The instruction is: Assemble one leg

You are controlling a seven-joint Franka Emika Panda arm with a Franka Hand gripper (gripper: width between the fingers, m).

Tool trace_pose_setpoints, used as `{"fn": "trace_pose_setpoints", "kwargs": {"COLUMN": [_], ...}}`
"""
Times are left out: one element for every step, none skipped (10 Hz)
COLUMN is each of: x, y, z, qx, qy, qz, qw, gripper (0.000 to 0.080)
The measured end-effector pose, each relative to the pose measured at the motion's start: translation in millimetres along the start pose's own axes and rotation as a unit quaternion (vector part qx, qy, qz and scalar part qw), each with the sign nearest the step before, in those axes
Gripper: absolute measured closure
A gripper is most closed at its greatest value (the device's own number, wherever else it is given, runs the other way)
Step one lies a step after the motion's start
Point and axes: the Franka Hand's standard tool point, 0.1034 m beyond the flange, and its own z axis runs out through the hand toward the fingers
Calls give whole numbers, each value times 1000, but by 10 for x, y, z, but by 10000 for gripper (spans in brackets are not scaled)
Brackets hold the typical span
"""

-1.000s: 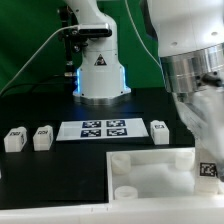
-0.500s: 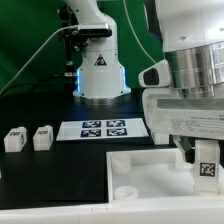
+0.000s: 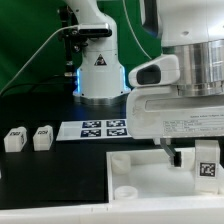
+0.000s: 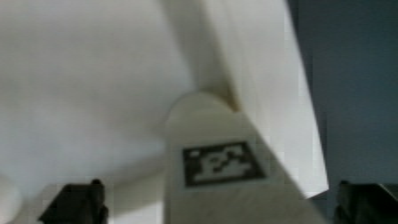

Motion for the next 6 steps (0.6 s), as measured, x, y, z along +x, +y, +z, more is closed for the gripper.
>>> {"fn": "trace_pose_setpoints", "kwargs": {"x": [-2,-2,-4,-8,-8,-5], "y": [-4,-3,-7,-13,-13,-6], "z": [1,2,2,3,4,5], "qx": [0,0,1,4,4,6], "qy": [0,0,0,-2,-2,-3], "qz": [13,22,48,116,148,212], "qw": [1000,1000,999,993,989,977], "gripper": [151,277,417,509,509,508]}}
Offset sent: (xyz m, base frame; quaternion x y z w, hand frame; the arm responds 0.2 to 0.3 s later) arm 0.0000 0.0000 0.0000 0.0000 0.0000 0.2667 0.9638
